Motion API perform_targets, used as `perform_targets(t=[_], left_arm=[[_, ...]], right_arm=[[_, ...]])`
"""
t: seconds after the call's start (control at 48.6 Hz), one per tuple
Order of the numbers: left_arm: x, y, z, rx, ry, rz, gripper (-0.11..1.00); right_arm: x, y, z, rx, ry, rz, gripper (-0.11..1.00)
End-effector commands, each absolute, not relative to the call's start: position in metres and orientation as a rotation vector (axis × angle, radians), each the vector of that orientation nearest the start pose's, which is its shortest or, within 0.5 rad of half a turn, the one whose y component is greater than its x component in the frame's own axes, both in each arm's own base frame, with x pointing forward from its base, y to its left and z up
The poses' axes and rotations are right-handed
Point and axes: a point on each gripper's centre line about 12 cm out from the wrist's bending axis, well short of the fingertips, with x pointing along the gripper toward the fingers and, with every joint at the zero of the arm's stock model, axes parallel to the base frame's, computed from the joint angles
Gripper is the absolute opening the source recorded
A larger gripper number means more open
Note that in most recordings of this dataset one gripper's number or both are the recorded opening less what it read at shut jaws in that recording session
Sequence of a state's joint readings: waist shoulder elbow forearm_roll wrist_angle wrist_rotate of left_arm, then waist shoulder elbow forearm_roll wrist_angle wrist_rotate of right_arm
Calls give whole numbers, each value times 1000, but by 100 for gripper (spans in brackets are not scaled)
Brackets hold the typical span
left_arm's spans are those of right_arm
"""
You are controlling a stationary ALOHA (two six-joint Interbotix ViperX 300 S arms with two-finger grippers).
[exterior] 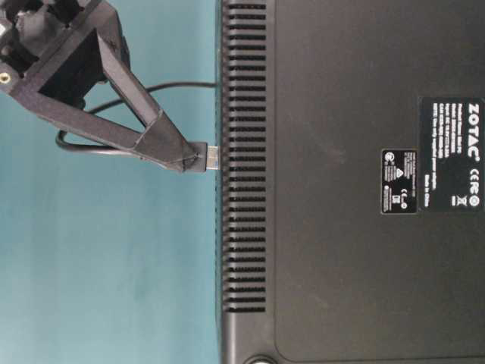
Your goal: Insert the USB into the PC box with both arms.
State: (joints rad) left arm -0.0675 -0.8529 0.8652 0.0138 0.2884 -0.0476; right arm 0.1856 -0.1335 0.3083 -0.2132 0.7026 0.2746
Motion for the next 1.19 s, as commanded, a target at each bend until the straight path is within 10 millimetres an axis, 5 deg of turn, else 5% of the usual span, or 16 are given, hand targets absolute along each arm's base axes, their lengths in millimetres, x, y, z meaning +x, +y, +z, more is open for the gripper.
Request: perform_targets(t=[0.0, 0.247, 0.638, 0.782, 0.988, 1.174], left_arm=[[227, -15, 337, -25, 279, -59, 0], [227, -16, 337, -27, 280, -61, 0], [227, -16, 338, -26, 277, -64, 0], [227, -16, 338, -29, 277, -63, 0], [227, -18, 335, -60, 285, -65, 0], [227, -19, 334, -67, 288, -68, 0]], right_arm=[[385, 60, 296, -22, 844, 3, 13], [388, 49, 296, -11, 843, -23, 13], [389, 59, 304, -11, 803, 6, 18], [390, 58, 308, -8, 795, 2, 32], [391, 57, 318, -9, 767, 2, 71], [387, 55, 331, -4, 740, 1, 71]])
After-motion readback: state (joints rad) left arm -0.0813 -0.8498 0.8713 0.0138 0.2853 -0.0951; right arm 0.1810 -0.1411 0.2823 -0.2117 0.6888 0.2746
